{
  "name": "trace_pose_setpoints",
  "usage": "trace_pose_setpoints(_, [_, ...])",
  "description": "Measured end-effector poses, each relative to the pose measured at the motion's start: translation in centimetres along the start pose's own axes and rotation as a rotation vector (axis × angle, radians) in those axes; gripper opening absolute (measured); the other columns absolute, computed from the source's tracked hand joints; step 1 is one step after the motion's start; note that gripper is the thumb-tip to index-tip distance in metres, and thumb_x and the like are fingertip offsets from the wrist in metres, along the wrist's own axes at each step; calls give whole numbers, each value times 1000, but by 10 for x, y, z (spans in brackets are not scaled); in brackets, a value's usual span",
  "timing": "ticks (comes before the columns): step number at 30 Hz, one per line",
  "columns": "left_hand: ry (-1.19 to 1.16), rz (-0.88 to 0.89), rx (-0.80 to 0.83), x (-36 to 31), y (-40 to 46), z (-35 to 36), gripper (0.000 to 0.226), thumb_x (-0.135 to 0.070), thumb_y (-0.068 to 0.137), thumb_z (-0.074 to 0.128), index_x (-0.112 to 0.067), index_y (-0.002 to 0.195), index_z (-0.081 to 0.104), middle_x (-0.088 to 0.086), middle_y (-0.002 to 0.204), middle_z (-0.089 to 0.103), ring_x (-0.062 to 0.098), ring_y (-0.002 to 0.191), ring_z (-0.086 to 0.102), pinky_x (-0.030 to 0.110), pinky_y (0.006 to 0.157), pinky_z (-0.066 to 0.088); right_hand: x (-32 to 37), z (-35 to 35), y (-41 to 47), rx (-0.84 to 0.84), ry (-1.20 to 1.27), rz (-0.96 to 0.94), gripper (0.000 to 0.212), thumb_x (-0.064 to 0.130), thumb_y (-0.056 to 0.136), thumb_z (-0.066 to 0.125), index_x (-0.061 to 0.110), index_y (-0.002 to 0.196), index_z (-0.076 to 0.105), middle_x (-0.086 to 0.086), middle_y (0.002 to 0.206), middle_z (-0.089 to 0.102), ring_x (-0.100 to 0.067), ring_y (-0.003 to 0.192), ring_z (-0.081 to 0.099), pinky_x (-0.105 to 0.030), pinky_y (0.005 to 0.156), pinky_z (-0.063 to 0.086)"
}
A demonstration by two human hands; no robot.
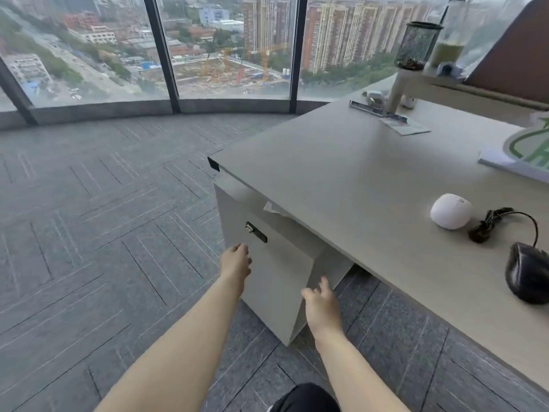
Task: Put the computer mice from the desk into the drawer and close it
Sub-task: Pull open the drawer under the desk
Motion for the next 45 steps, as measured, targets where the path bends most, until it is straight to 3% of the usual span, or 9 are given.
trace_pose_setpoints(2, [59,21,-2,-6,14,8,23,-24,96,44,-12,110,57,5,100,58,24,95,59,41,84,50,3,5,10,-2,33,-34,61,12,93,48,19,150,30,-5,146,50,-23,130,51,-41,107,42])
trace_pose_setpoints(6, [-20,-9,-47,-14,42,23,25,-29,93,46,-12,77,55,3,78,60,28,86,61,47,88,55,-3,11,23,-73,37,-35,54,6,87,49,16,140,47,-3,129,64,-19,117,61,-41,99,51])
trace_pose_setpoints(13, [-67,-13,-101,-12,65,28,20,-21,97,47,-2,96,55,7,83,52,27,95,55,46,76,58,-3,9,23,-97,-4,-56,51,4,82,46,18,129,58,1,121,67,-14,115,63,-39,96,54])
trace_pose_setpoints(18, [-129,-32,-127,-2,49,-2,19,-18,96,47,-4,107,53,15,113,53,27,102,53,49,78,58,-5,8,-2,-11,-99,-86,36,1,88,46,22,109,67,9,103,74,-9,100,68,-29,84,55])
trace_pose_setpoints(23, [-164,-14,-161,15,16,-64,21,-17,97,48,-2,110,54,8,100,56,27,102,53,52,83,56,-17,26,-42,105,-90,-104,38,-2,89,47,29,93,69,13,94,73,-6,95,67,-20,82,50])
trace_pose_setpoints(28, [-221,-8,-230,30,-17,-134,30,-16,98,48,3,119,56,17,118,60,31,115,58,51,79,57,-40,56,-76,296,-159,-100,42,0,85,45,31,79,73,6,89,78,-16,90,71,-33,80,58])
trace_pose_setpoints(35, [-202,41,-283,50,-52,-221,15,-18,97,50,-6,98,58,18,121,66,31,113,64,36,54,57,-60,99,-122,551,-218,-84,39,-1,87,45,24,84,75,-4,95,77,-21,89,72,-30,75,57])
trace_pose_setpoints(42, [-143,64,-334,61,-72,-267,21,-20,98,50,-2,104,58,14,106,64,26,100,61,43,72,56,-72,122,-159,682,-238,-113,37,-1,89,44,17,100,75,-3,103,76,-12,85,69,-25,70,53])
trace_pose_setpoints(45, [-27,68,-405,54,-89,-269,20,-21,97,47,-2,98,55,9,81,57,26,78,56,42,74,52,-67,115,-166,685,-251,-174,36,4,88,48,23,106,73,4,106,75,-9,86,67,-22,69,51])
Point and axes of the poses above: each hand's wrist, its own y-axis towards the middle knuckle, its own z-axis out of the palm, x = y × z, the point moved 4 cm from there along y, towards the middle knuckle
